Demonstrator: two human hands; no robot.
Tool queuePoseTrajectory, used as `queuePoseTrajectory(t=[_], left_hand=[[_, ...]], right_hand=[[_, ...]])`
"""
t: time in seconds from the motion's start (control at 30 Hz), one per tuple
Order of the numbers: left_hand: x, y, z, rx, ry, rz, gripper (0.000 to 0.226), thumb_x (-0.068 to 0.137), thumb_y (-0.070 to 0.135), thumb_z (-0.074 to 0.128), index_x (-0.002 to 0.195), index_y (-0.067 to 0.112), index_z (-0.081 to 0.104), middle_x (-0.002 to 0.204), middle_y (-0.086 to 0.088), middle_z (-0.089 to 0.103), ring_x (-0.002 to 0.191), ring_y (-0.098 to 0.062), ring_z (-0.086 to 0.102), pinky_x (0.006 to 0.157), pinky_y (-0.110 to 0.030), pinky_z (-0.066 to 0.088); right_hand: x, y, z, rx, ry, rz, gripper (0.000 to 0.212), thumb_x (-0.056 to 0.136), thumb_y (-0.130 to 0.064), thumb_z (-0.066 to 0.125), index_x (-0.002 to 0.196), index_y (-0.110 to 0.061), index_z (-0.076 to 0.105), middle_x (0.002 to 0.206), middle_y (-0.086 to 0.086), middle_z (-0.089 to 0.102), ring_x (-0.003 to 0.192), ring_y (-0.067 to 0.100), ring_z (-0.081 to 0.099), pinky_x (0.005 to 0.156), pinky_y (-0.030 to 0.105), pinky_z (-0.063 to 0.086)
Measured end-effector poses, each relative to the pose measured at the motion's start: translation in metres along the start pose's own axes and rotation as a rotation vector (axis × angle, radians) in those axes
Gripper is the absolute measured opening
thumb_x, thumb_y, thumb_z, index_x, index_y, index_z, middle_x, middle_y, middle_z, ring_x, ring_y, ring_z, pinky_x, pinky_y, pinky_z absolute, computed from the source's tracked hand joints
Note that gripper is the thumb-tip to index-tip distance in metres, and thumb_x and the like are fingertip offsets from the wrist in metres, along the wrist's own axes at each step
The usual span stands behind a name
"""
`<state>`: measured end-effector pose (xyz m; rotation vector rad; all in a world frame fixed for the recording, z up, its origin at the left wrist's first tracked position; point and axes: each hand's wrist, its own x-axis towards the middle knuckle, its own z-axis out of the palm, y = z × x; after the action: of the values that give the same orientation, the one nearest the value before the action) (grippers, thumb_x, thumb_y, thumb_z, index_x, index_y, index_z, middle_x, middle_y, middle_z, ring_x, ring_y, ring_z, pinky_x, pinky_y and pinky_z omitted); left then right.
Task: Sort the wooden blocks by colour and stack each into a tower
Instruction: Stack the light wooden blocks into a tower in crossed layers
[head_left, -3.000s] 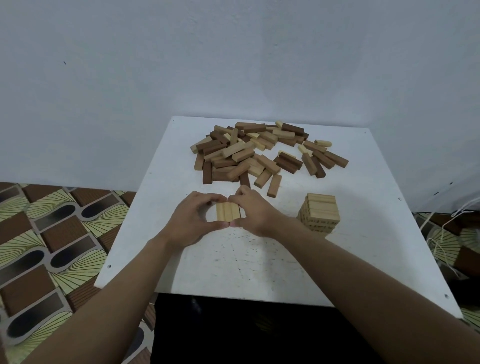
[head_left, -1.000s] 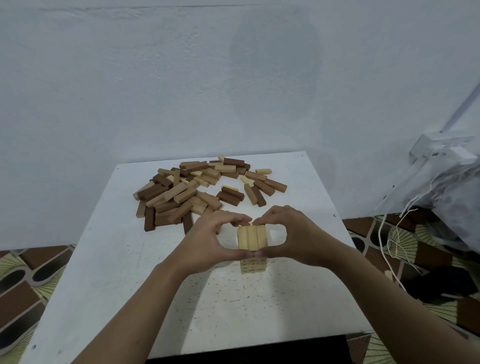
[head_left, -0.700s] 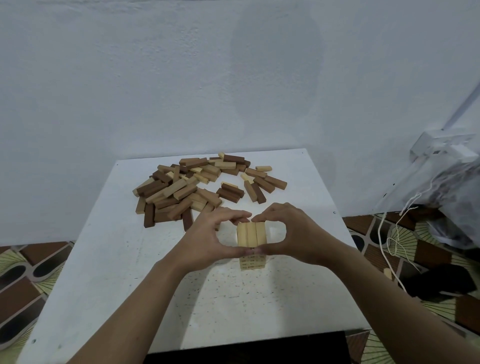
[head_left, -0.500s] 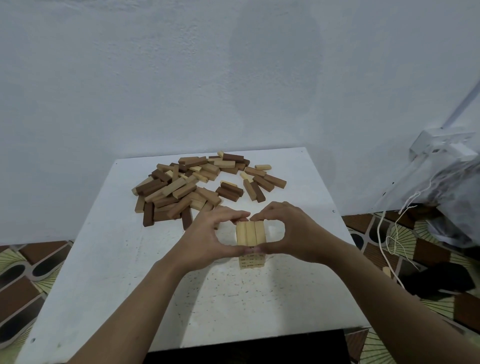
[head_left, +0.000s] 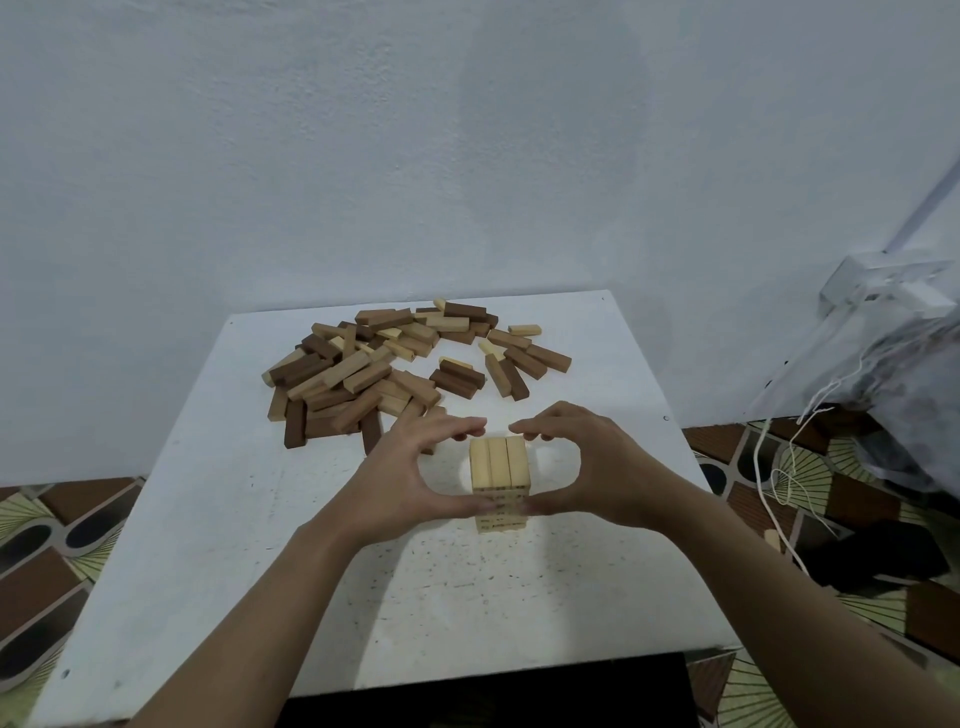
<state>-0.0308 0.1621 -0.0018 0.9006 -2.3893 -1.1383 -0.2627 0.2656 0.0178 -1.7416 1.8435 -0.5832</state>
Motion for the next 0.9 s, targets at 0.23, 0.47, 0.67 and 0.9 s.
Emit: queuePoseTrajectory(t=[0.23,0.47,0.67,0.9], left_hand=[[-0.003,-0.004,0.006,-0.039,0.021,-0.027,0.072,0.064,0.057,0.089,0.129,0.043,0.063,0.128,0.030,0.061,0.124,0.005,0.050,0.099,-0.029,0.044],[-0.001,0.002,0.008,-0.062,0.026,-0.014,0.058,0.066,0.054,0.085,0.120,0.045,0.067,0.121,0.033,0.063,0.123,0.006,0.051,0.098,-0.028,0.044],[0.001,0.002,0.007,-0.062,0.010,-0.006,0.059,0.065,0.059,0.083,0.120,0.047,0.066,0.121,0.031,0.064,0.122,0.004,0.051,0.097,-0.031,0.046],[0.003,-0.004,0.005,-0.041,0.004,-0.021,0.077,0.056,0.075,0.084,0.126,0.057,0.059,0.128,0.023,0.061,0.121,0.002,0.051,0.094,-0.029,0.046]], right_hand=[[0.004,0.003,0.003,0.020,0.010,-0.022,0.066,0.072,-0.045,0.087,0.131,-0.034,0.060,0.122,-0.023,0.056,0.113,0.005,0.049,0.092,0.030,0.049],[0.009,0.005,0.004,0.015,-0.009,-0.034,0.062,0.072,-0.047,0.086,0.127,-0.033,0.061,0.122,-0.022,0.058,0.113,0.007,0.051,0.096,0.034,0.049],[0.011,0.007,0.004,0.038,-0.025,-0.010,0.064,0.071,-0.046,0.087,0.128,-0.034,0.060,0.124,-0.019,0.059,0.112,0.006,0.052,0.094,0.030,0.051],[0.009,0.007,0.004,0.082,-0.022,0.002,0.069,0.069,-0.045,0.088,0.131,-0.037,0.057,0.124,-0.021,0.058,0.110,0.003,0.053,0.085,0.018,0.044]])
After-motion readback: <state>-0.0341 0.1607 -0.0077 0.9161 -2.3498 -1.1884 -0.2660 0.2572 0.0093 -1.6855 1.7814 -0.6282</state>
